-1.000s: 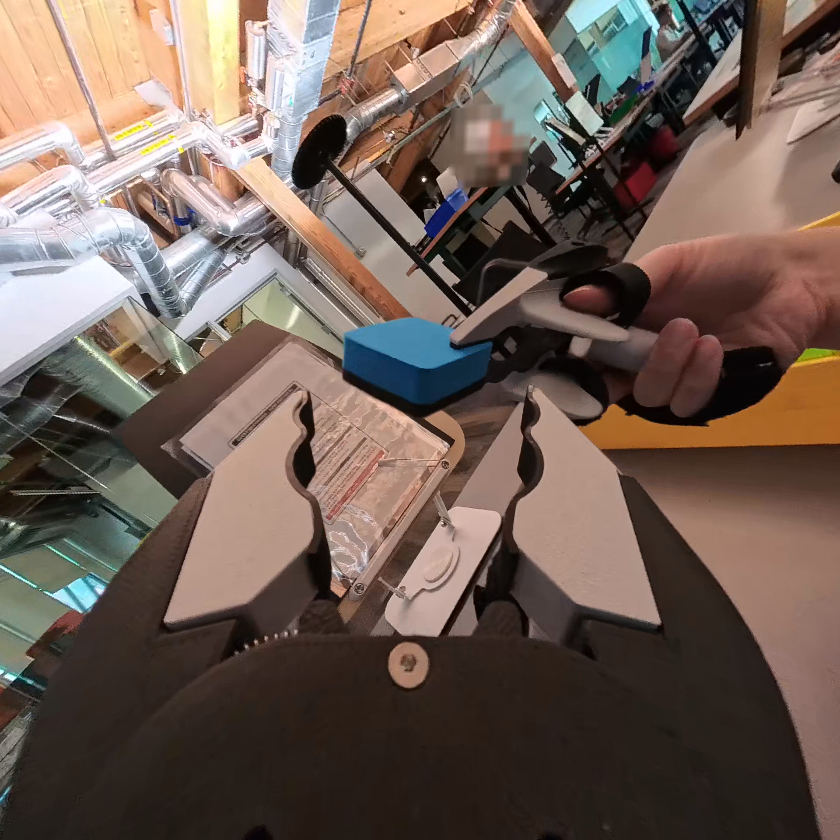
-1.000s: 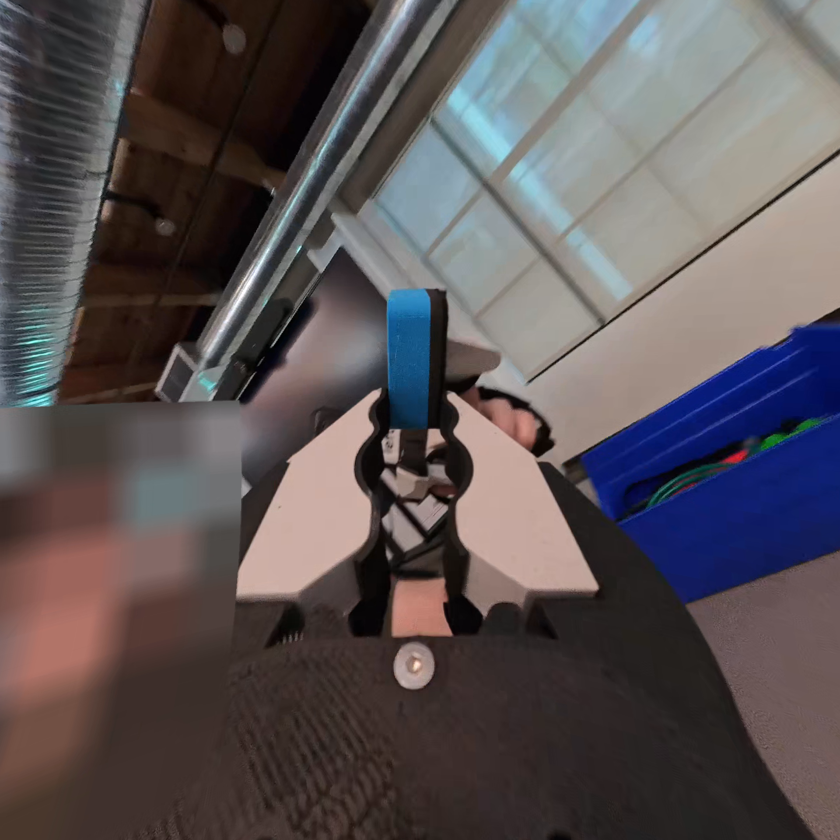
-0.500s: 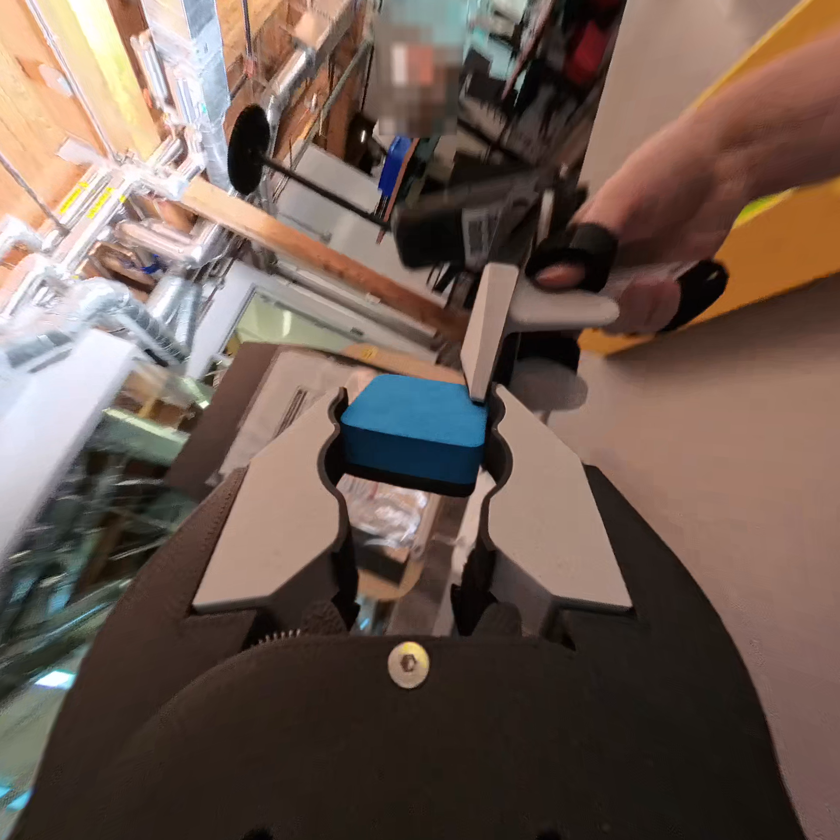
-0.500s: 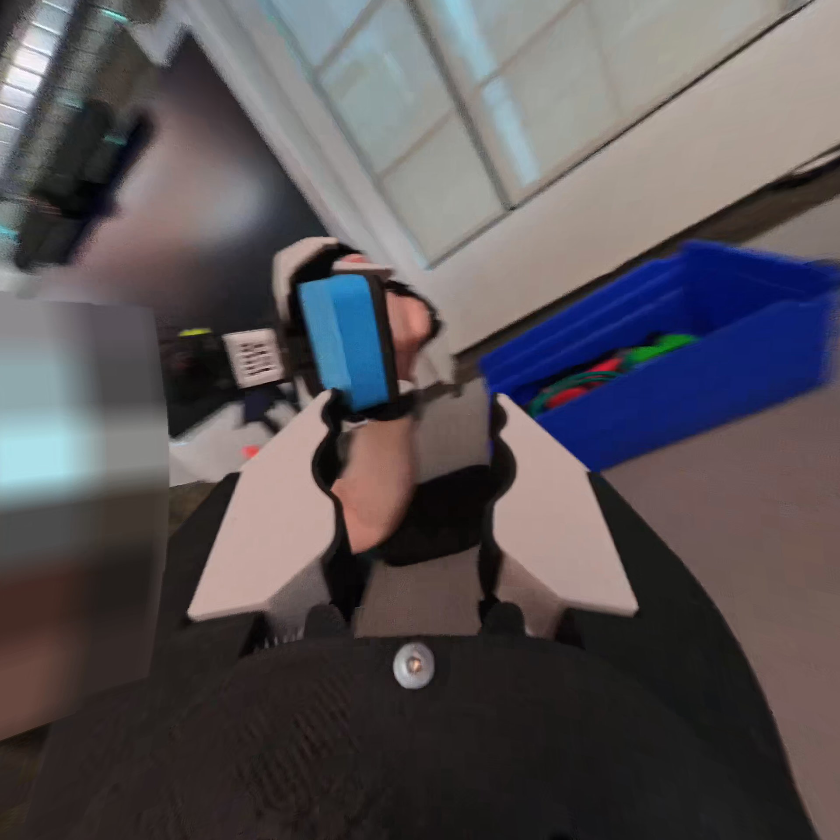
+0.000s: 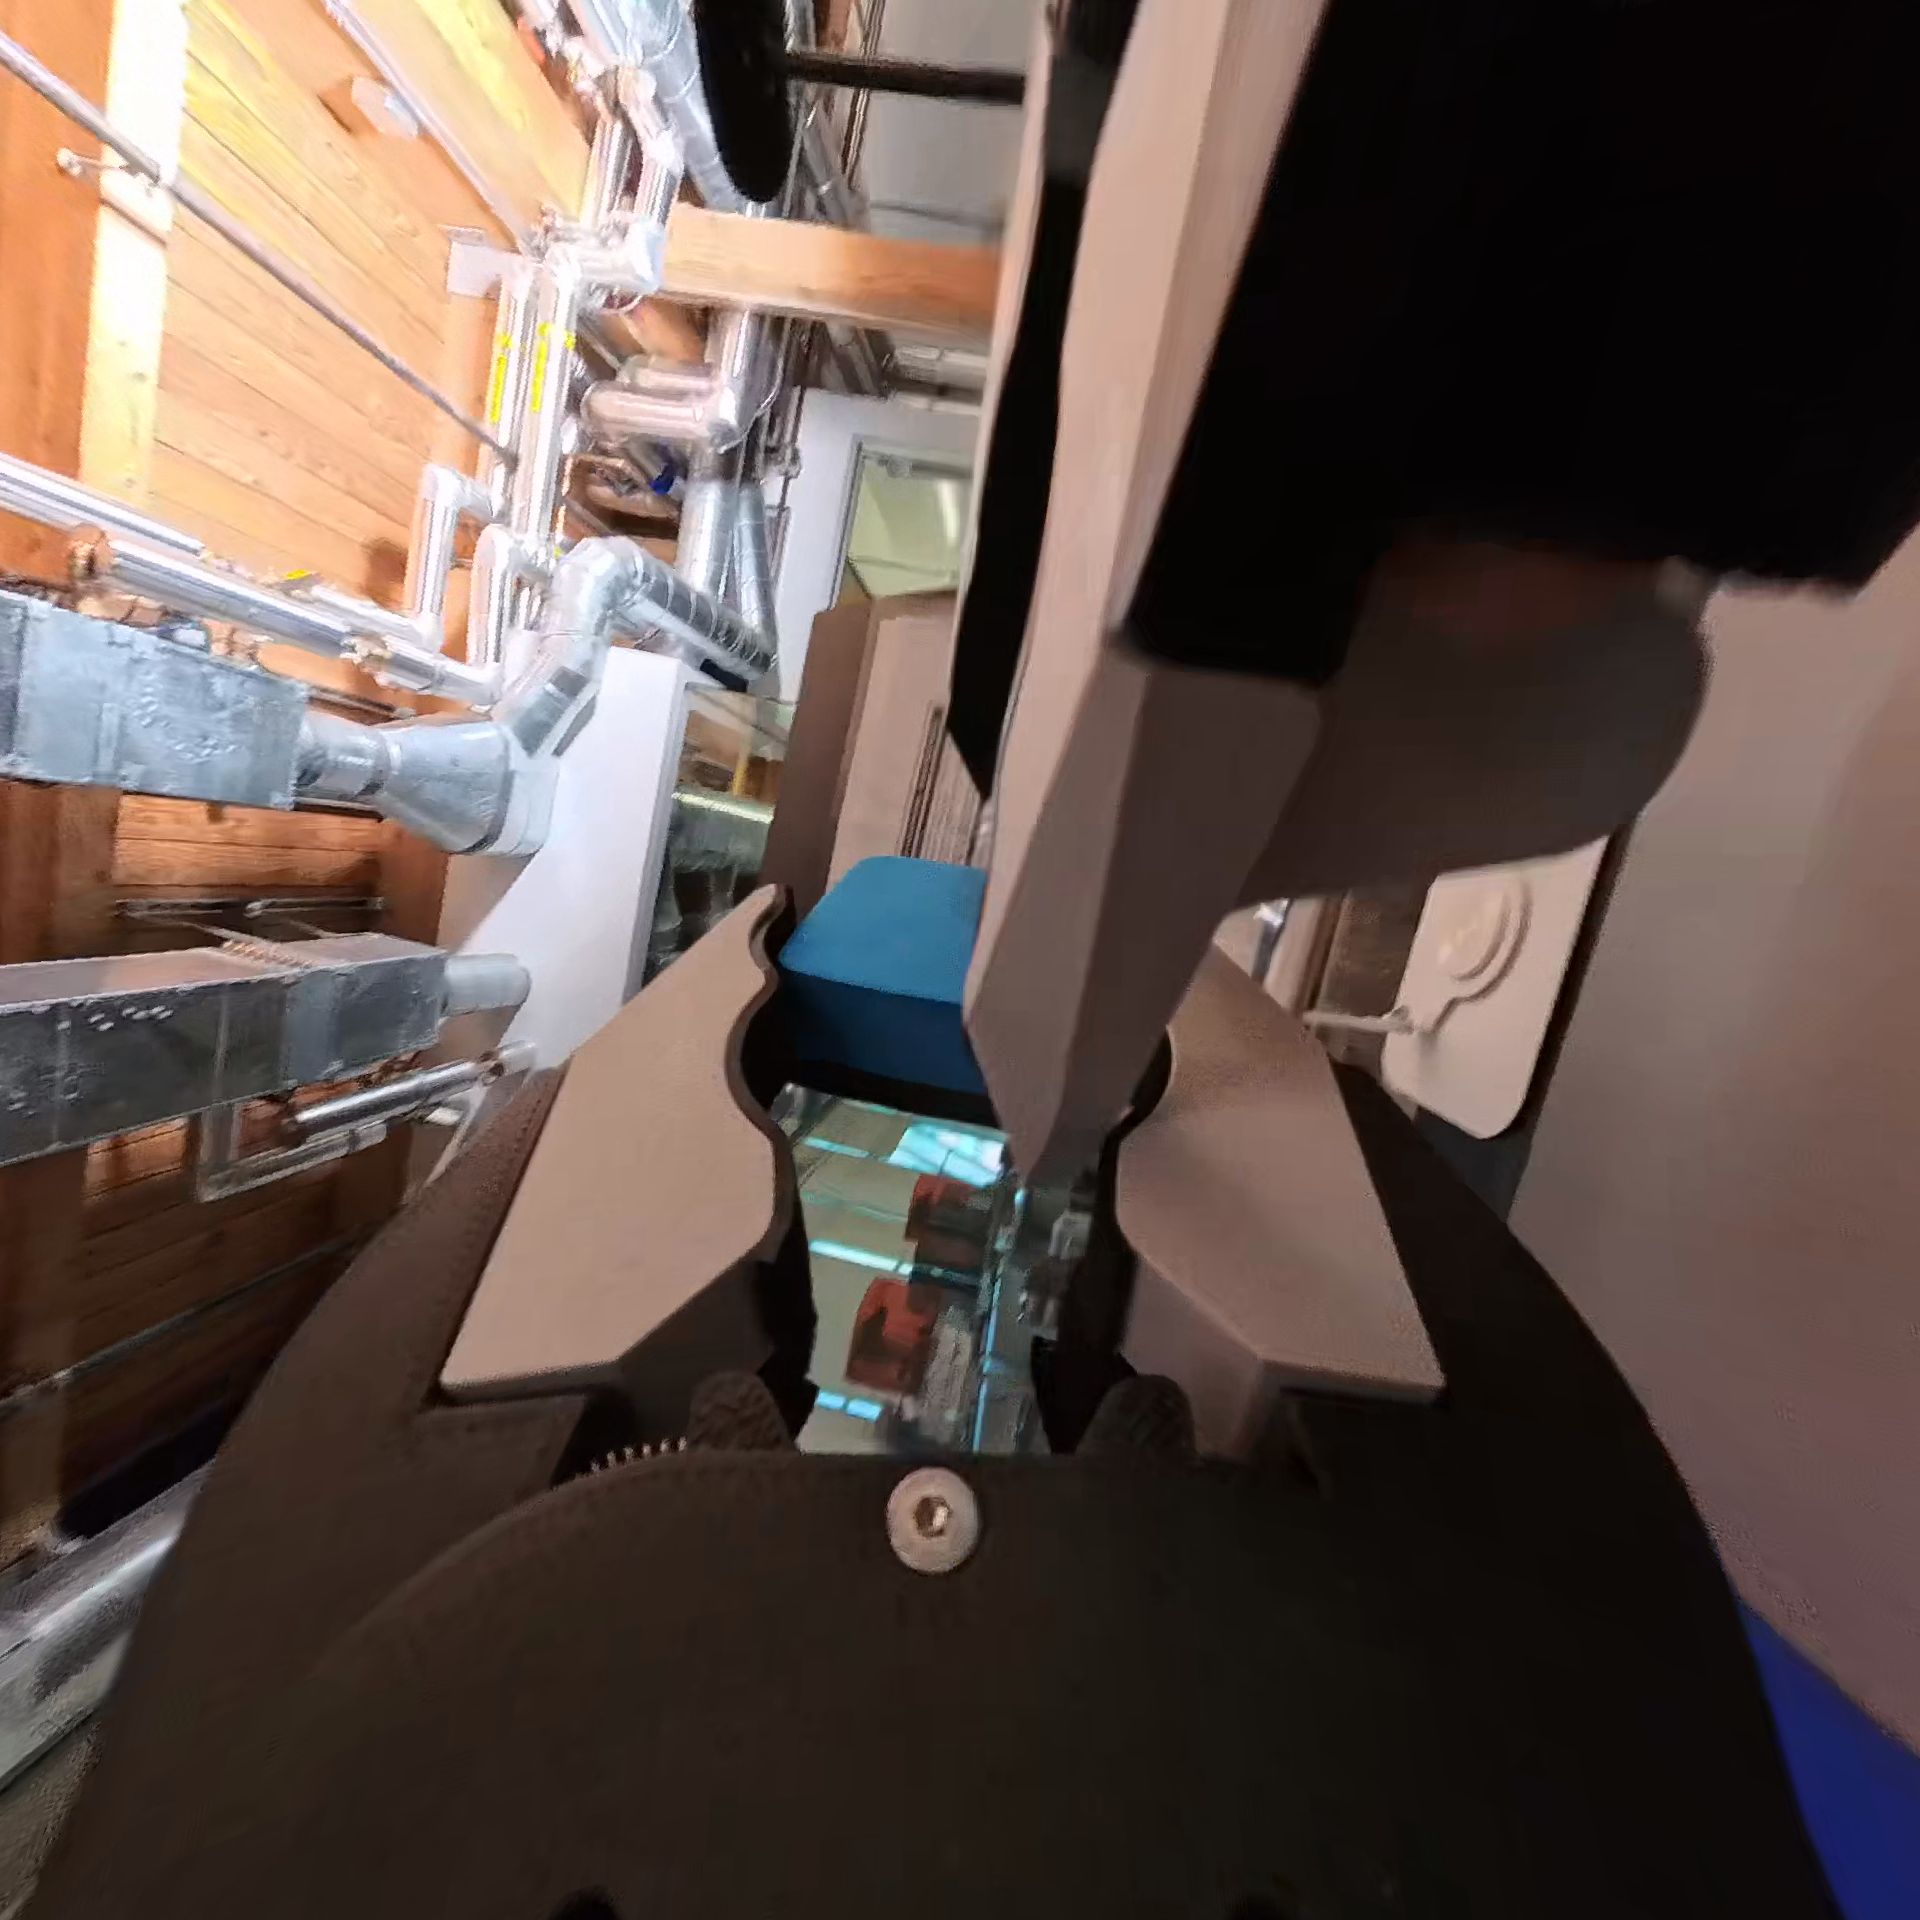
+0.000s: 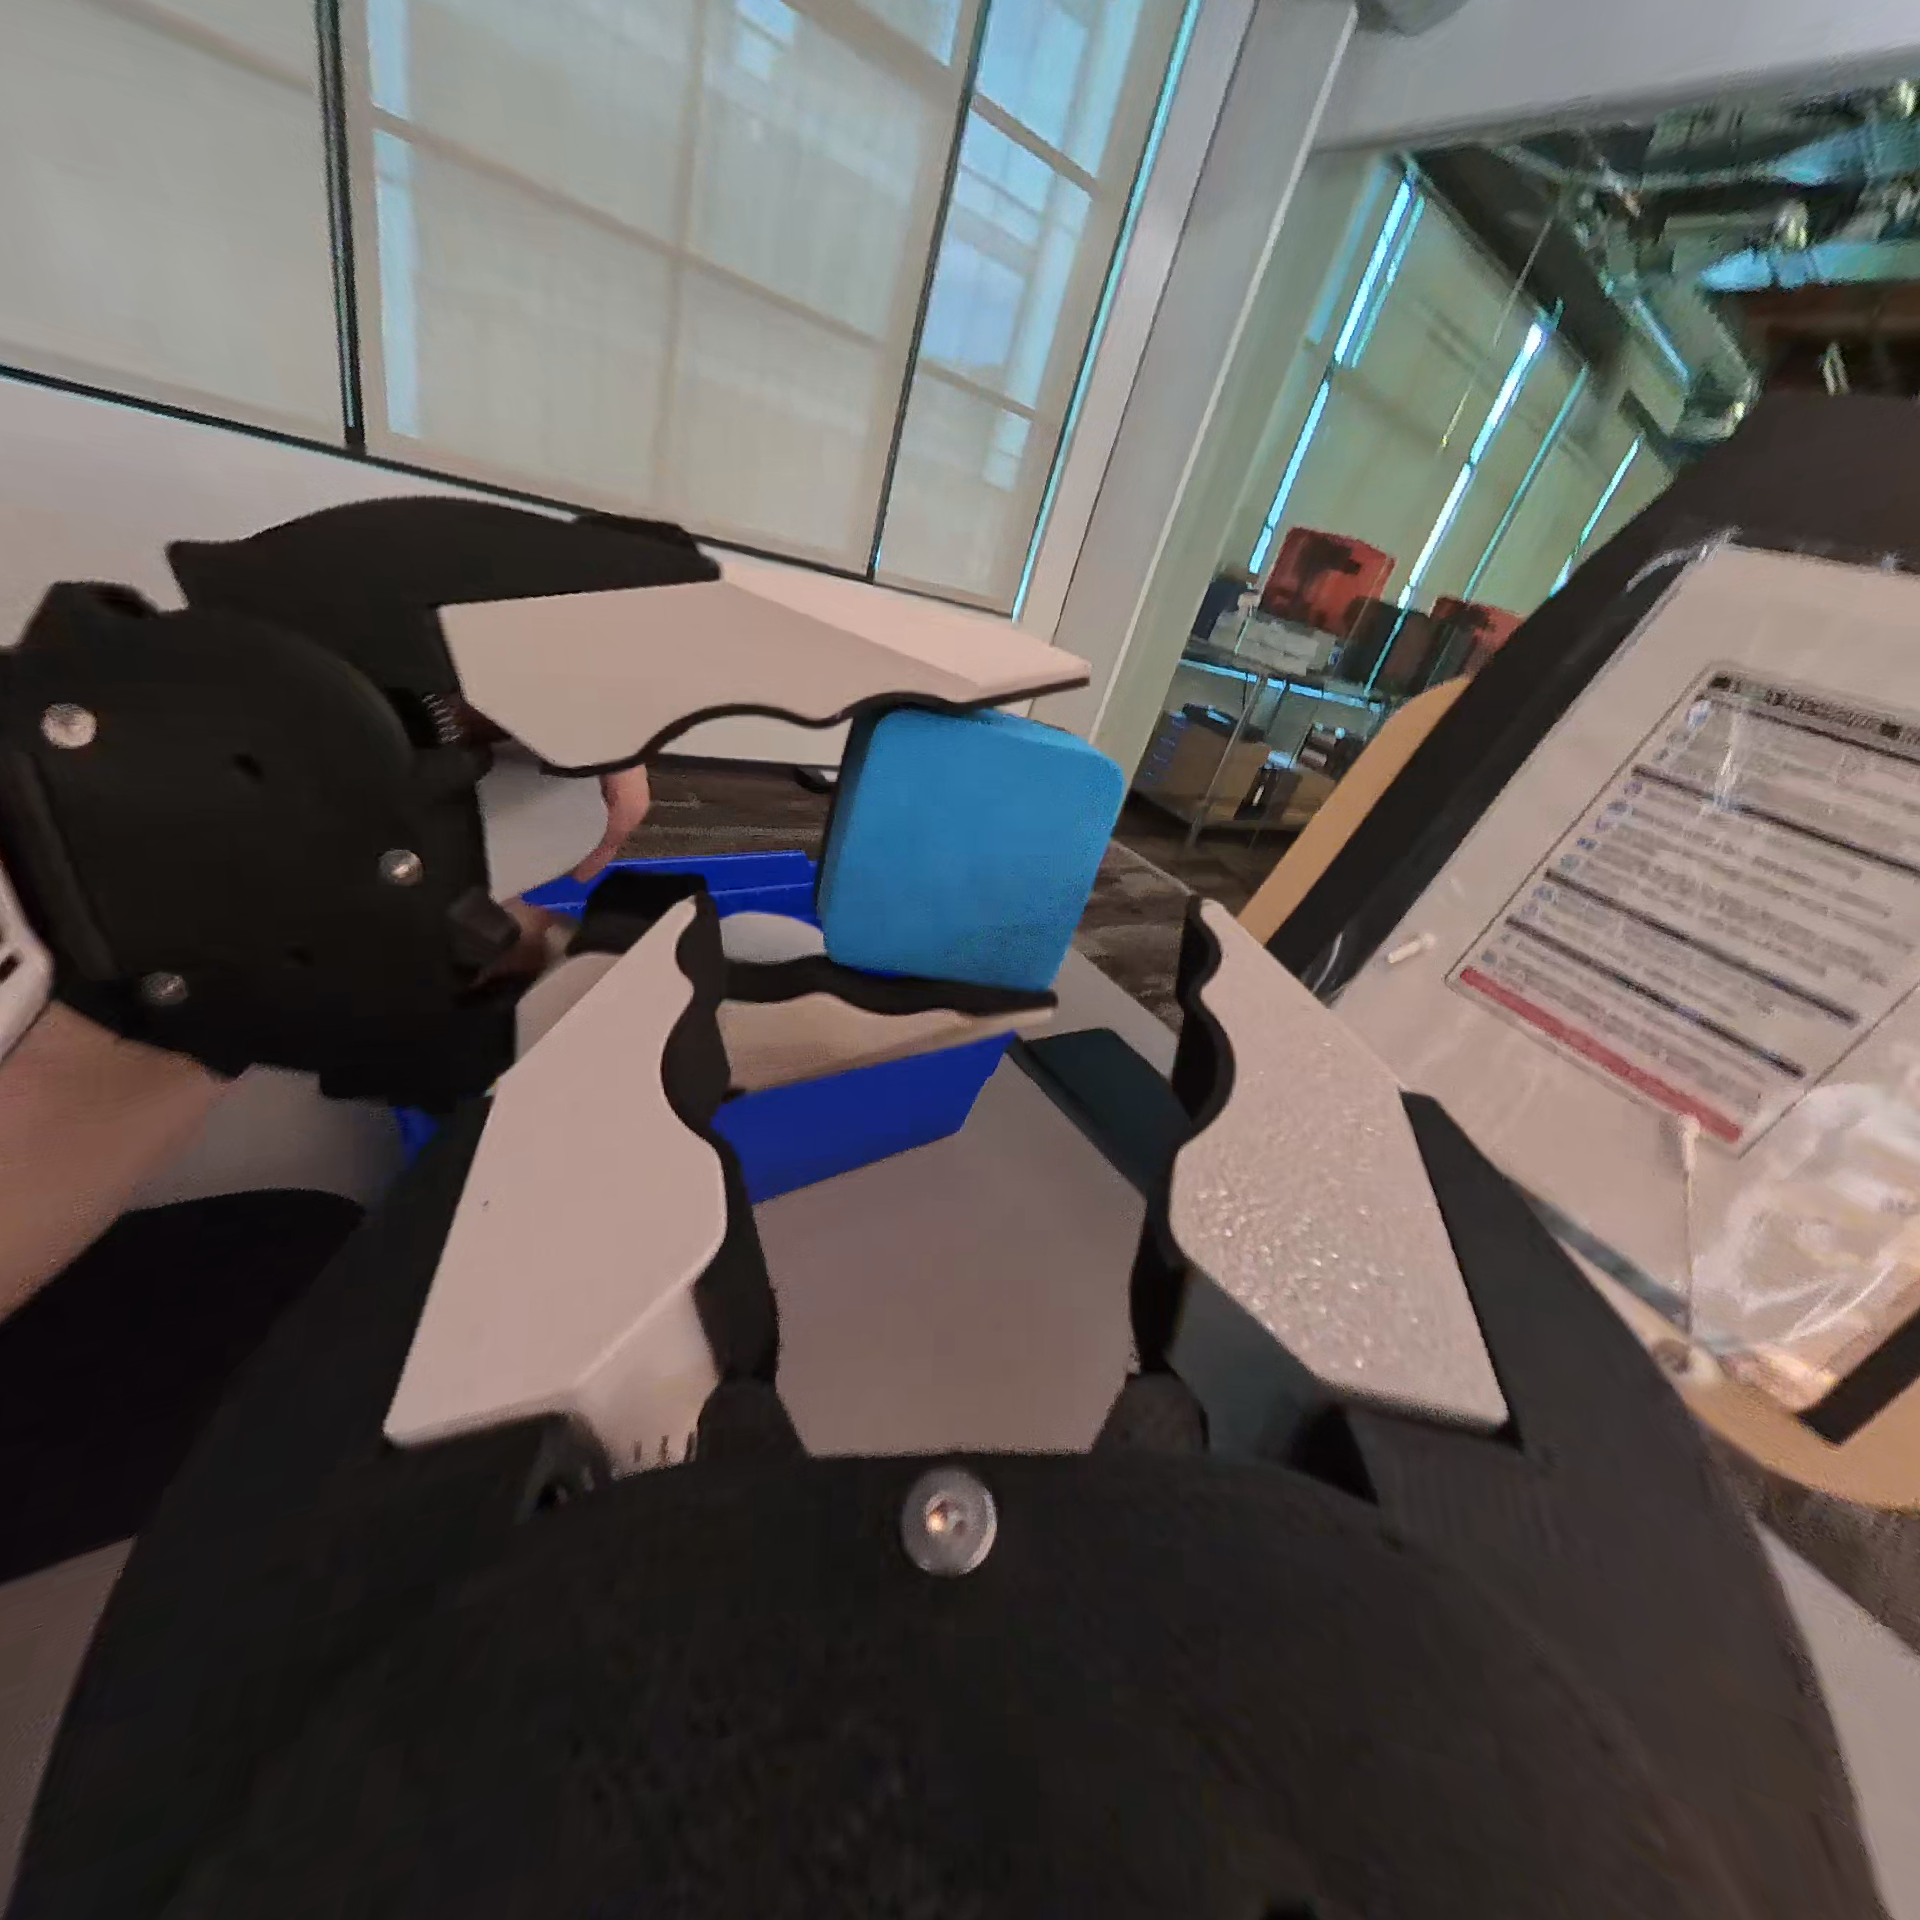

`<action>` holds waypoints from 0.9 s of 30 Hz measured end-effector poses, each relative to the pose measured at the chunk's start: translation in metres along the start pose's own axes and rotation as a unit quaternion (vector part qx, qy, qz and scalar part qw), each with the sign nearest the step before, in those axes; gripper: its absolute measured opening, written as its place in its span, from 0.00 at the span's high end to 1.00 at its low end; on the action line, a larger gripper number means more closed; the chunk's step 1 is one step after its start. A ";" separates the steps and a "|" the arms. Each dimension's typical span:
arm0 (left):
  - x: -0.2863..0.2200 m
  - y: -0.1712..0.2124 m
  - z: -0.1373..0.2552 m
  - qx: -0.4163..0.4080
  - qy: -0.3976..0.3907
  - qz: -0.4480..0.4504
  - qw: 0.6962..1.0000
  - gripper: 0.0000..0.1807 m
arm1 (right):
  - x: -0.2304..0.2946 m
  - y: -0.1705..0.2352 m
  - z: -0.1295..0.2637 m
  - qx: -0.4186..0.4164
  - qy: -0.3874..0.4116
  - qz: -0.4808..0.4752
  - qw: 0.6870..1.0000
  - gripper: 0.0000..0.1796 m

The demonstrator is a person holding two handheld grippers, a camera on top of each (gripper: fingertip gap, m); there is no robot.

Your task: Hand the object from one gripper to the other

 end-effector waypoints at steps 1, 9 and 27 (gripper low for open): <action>-0.001 -0.004 0.001 -0.012 0.006 0.007 1.000 0.67 | 0.000 0.001 -0.001 -0.001 0.004 -0.014 1.000 0.51; -0.002 -0.019 0.003 -0.070 0.024 0.077 0.994 0.66 | -0.011 0.001 0.006 0.012 -0.041 -0.064 0.997 0.68; 0.001 -0.042 0.035 -0.261 0.404 0.338 0.809 0.71 | -0.025 0.030 0.064 0.200 -0.574 -0.327 0.723 0.68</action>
Point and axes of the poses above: each gripper's, where its closed fingertips meet, z back along the fingers, y out of its underside, x = y × z across the jaws, the point moved 10 cm from there along z, back along the fingers, and after that the axes turned 6 degrees about -y, right-handed, at the moved point
